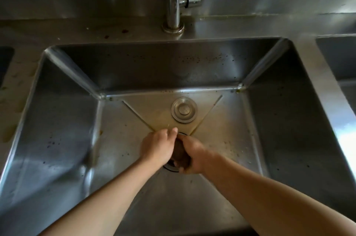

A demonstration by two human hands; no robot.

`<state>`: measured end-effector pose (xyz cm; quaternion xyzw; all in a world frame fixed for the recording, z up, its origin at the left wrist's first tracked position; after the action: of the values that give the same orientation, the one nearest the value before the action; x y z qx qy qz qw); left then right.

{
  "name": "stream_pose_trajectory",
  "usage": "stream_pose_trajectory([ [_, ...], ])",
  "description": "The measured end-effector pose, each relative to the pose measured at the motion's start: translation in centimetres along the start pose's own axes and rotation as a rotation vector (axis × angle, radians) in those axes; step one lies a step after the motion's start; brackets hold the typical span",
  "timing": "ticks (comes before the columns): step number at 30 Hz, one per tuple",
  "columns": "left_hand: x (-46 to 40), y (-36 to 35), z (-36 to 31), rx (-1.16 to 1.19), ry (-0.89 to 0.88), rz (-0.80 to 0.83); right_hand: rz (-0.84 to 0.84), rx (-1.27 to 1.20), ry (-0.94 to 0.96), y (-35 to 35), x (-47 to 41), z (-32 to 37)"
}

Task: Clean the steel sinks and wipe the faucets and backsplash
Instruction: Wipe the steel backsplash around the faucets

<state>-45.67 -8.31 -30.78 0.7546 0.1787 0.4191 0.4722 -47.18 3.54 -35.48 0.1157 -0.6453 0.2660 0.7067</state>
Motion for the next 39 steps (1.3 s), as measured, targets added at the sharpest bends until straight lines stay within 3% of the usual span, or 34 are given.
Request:
stream_pose_trajectory([
  [4, 1.2, 0.3, 3.2, 0.566, 0.305, 0.216, 0.150, -0.136, 0.161, -0.8, 4.3, 4.1],
  [6, 2.6, 0.4, 4.1, 0.737, 0.384, 0.279, 0.243, -0.225, 0.182, -1.0, 5.5, 4.8],
  [8, 3.9, 0.9, 4.6, 0.790, 0.425, 0.303, 0.033, 0.060, 0.199, 1.2, 5.4, 3.2],
  [10, 4.8, 1.7, 5.1, 0.762, 0.441, 0.279, -0.241, 0.470, 0.357, 3.7, 5.3, 2.7],
  [11, 5.3, 1.9, 5.2, 0.736, 0.436, 0.274, -0.289, 0.555, 0.374, 3.9, 5.7, 2.7],
  [12, 5.7, 2.4, 5.1, 0.707, 0.415, 0.258, -0.234, 0.547, 0.413, 3.4, 5.9, 2.8],
  [13, 5.9, 2.9, 4.8, 0.669, 0.383, 0.233, -0.142, 0.442, 0.418, 2.5, 6.4, 2.6],
  [15, 6.4, 4.0, 3.7, 0.590, 0.280, 0.190, 0.118, 0.076, 0.217, 0.0, 7.3, 0.4],
  [17, 7.2, 4.9, 2.1, 0.608, 0.184, 0.197, 0.204, -0.089, 0.302, -1.4, 8.6, 1.1],
  [19, 8.3, 5.3, 1.4, 0.607, 0.169, 0.258, 0.040, -0.088, 0.532, -0.4, 9.5, 3.3],
  [21, 8.7, 5.6, 2.1, 0.348, 0.179, 0.260, -0.144, 0.065, 0.714, 1.1, 10.5, 5.0],
  [23, 9.1, 6.7, 2.5, 0.072, 0.177, 0.221, -0.242, 0.161, 0.766, 2.1, 11.7, 5.2],
  [26, 9.5, 9.1, -0.5, 0.375, 0.043, 0.211, -0.267, 0.135, 0.783, 3.1, 14.1, 4.9],
  [31, 11.0, 12.1, -3.8, 0.750, -0.031, 0.292, -0.014, 0.039, 0.879, 1.3, 20.3, 5.7],
  [35, 12.3, 14.4, -5.8, 0.745, -0.174, 0.319, 0.180, -0.064, 0.899, -0.1, 24.2, 6.3],
  [39, 12.6, 17.0, -6.1, 0.773, -0.148, 0.230, 0.032, -0.204, 0.927, 2.1, 26.3, 7.2],
])
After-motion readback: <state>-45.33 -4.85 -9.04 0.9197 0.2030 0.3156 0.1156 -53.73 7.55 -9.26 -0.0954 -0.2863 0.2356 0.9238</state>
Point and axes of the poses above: each hand's wrist, its own x-axis away from the middle knuckle, its own y-axis out of the back of the hand, z = x × y, the point moved 10 cm from there along -x, towards the middle knuckle, and after that the axes turned 14 degrees about -x, right-handed, at the moved point
